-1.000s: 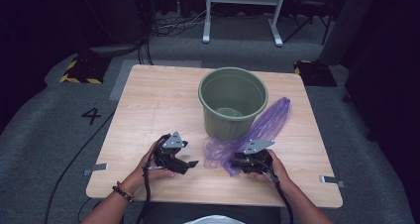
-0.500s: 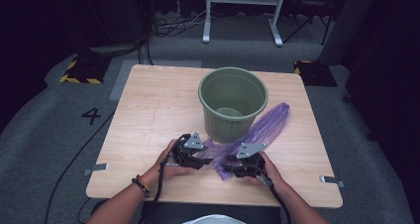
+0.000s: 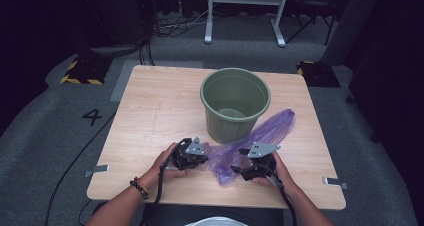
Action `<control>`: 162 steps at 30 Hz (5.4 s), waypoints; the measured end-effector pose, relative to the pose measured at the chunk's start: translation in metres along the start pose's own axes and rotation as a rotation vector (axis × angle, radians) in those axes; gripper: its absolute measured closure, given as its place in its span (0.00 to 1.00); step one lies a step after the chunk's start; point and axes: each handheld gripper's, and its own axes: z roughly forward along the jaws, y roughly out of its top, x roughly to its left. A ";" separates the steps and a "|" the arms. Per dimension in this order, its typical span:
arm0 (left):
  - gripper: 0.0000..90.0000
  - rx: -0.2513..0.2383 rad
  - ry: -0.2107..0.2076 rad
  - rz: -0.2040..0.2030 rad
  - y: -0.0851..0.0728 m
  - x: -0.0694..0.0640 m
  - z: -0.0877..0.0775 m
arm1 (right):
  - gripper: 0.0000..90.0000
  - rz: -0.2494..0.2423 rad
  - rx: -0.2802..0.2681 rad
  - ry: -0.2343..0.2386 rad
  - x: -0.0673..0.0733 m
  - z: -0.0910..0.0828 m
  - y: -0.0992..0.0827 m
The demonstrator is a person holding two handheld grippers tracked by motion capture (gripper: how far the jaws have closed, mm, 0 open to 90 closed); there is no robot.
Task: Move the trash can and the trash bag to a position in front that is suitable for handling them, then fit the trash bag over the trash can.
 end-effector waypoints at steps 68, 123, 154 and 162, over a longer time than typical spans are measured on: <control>0.20 -0.041 0.252 -0.316 -0.100 0.045 -0.077 | 0.30 0.340 0.023 -0.358 -0.107 -0.061 -0.054; 0.18 -0.160 -0.053 -0.106 0.010 -0.006 -0.072 | 0.97 0.096 -0.328 -0.390 -0.069 -0.102 0.032; 1.00 -0.115 0.168 -0.024 -0.018 0.001 -0.079 | 0.97 -0.134 -0.539 -0.267 -0.022 -0.143 0.066; 1.00 -0.245 0.249 -0.081 -0.031 0.011 -0.123 | 0.97 -0.231 -0.558 -0.257 -0.011 -0.145 0.101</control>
